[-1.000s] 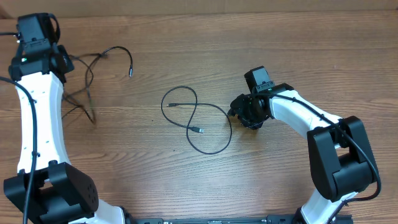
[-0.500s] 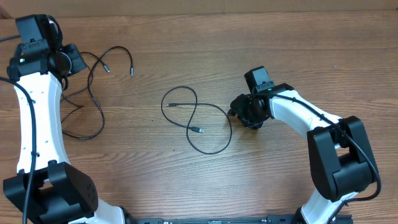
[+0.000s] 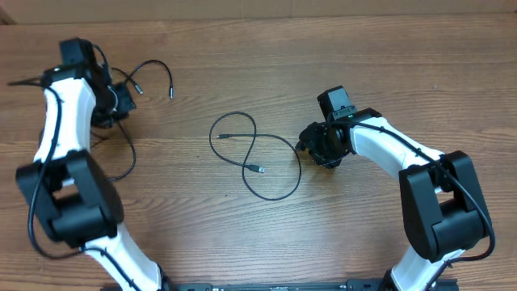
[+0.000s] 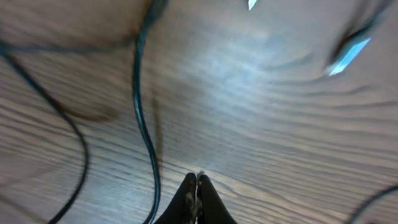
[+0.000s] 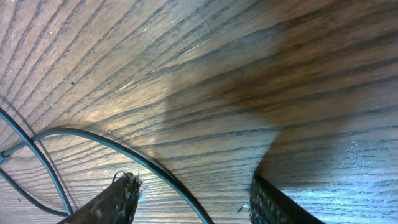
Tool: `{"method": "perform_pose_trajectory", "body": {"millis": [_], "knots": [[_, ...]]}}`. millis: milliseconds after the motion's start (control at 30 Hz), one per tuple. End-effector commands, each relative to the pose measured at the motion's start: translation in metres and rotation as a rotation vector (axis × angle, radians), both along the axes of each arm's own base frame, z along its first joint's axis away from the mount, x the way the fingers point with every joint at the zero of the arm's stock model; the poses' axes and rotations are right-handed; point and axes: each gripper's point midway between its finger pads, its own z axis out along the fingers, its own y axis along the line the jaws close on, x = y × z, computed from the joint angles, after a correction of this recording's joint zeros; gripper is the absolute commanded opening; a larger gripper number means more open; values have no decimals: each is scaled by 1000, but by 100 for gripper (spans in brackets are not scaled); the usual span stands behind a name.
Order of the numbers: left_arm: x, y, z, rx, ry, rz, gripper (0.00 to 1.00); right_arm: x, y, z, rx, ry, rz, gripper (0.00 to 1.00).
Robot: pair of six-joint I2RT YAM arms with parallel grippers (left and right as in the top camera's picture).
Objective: Untangle cables
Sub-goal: 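Carry the black cable to the far left and release it there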
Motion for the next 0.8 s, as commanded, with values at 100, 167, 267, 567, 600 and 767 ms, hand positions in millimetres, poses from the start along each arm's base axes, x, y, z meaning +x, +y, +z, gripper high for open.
{"method": "perform_pose_trajectory", "body": {"millis": [100,167,267,567,600,767], "knots": [[-16,7,-60,2,174,6,4,-3,-12,-9,-69,6,-7,56],[-21,12,-71,17,207,14,4,-3,-12,-9,-69,7,-7,57],[-27,23,-76,27,227,43,4,-3,-12,-9,-69,7,-7,56],[-55,80,-76,8,249,269,4,-3,-12,-9,-69,7,-7,56],[-59,86,-76,4,249,293,4,-3,-12,-9,-69,7,-7,57],[-64,101,-75,-86,208,356,4,-3,-12,-9,-69,7,-7,57]]}}
